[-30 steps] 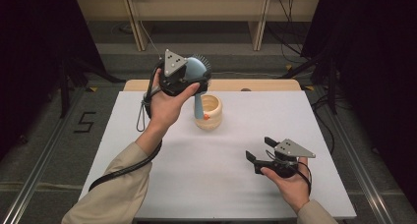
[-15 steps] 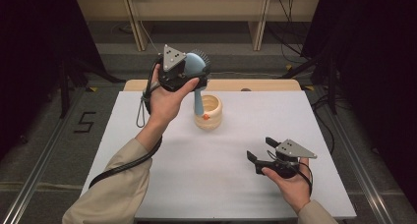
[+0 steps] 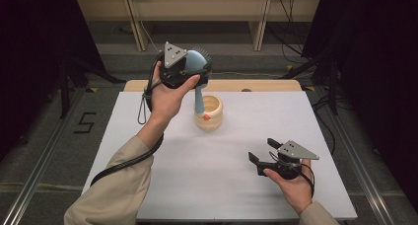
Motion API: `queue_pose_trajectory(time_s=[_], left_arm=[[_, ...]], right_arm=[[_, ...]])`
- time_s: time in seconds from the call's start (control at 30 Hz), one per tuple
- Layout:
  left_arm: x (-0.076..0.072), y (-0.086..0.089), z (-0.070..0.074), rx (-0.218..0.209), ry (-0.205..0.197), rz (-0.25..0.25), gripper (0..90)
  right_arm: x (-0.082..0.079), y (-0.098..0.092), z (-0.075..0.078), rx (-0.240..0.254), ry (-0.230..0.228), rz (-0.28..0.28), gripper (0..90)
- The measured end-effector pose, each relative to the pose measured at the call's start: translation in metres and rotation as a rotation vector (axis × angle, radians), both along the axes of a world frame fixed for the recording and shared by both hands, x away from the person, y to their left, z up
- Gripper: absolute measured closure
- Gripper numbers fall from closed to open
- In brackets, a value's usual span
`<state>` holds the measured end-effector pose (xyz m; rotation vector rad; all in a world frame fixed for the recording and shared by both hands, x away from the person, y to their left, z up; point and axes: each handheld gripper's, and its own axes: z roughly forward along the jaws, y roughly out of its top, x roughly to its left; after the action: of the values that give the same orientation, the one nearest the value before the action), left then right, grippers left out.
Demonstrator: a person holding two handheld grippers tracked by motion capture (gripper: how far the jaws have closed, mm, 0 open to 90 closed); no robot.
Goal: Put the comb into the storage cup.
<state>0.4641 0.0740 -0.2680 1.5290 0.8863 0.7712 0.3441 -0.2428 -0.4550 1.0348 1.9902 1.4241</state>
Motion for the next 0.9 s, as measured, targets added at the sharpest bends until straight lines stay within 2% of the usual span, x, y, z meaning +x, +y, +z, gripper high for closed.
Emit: queue_pose_trajectory(time_s=[0.1, 0.13, 0.23, 0.27, 0.3, 0.43, 0.47, 0.53, 0.57, 0.63, 0.7, 0.73, 0.77, 0.8, 0.83, 0.87, 0.9], left_arm=[[0.002, -0.001, 0.0, 0.004, -0.003, -0.002, 19.8], [0.003, -0.001, 0.0, 0.013, -0.017, -0.002, 19.8], [0.004, -0.003, -0.002, 0.007, 0.002, -0.003, 19.8], [0.006, -0.003, -0.002, 0.013, -0.009, -0.004, 19.7], [0.007, -0.004, -0.003, 0.007, 0.003, -0.002, 19.8], [0.009, -0.005, -0.004, 0.01, 0.006, 0.001, 19.8], [0.011, -0.005, -0.004, 0.019, -0.007, 0.002, 19.8], [0.011, -0.006, -0.004, 0.015, 0.007, 0.005, 19.8], [0.013, -0.005, -0.004, 0.023, -0.006, 0.006, 19.8], [0.013, -0.006, -0.005, 0.016, 0.008, 0.007, 19.7], [0.014, -0.007, -0.005, 0.026, -0.005, 0.009, 19.7], [0.014, -0.007, -0.005, 0.019, 0.009, 0.008, 19.8], [0.015, -0.007, -0.005, 0.029, -0.004, 0.008, 19.8], [0.015, -0.008, -0.005, 0.023, 0.009, 0.007, 19.8], [0.017, -0.008, -0.005, 0.031, -0.007, 0.008, 19.8], [0.016, -0.01, -0.005, 0.022, 0.006, 0.007, 19.8], [0.018, -0.01, -0.004, 0.028, -0.006, 0.007, 19.8]], right_arm=[[0.0, 0.0, 0.0, -0.004, 0.001, 0.004, 13.8], [0.0, 0.0, 0.0, -0.004, 0.001, 0.005, 13.9], [0.0, 0.0, 0.0, -0.001, 0.0, 0.003, 13.8], [0.0, 0.0, 0.0, -0.003, 0.001, 0.003, 13.8], [0.0, 0.0, 0.0, -0.003, 0.001, 0.003, 13.8], [0.0, 0.0, -0.001, -0.003, 0.004, 0.002, 13.9], [0.0, 0.0, -0.001, -0.004, 0.004, 0.005, 13.8], [0.0, 0.0, -0.001, -0.004, 0.005, 0.006, 13.8], [0.0, 0.0, -0.001, -0.004, 0.005, 0.006, 13.8], [0.0, 0.0, -0.001, -0.003, 0.005, 0.005, 13.8], [0.0, 0.0, -0.001, -0.002, 0.004, 0.006, 13.8], [0.0, 0.0, -0.001, -0.001, 0.005, 0.006, 13.9], [0.0, 0.0, -0.001, -0.001, 0.005, 0.006, 13.9], [0.0, 0.0, -0.001, -0.001, 0.006, 0.008, 13.9], [0.0, 0.0, -0.001, -0.002, 0.005, 0.009, 13.9], [0.0, 0.0, -0.001, -0.002, 0.005, 0.009, 13.8], [0.0, 0.0, -0.001, -0.001, 0.005, 0.009, 13.8]])
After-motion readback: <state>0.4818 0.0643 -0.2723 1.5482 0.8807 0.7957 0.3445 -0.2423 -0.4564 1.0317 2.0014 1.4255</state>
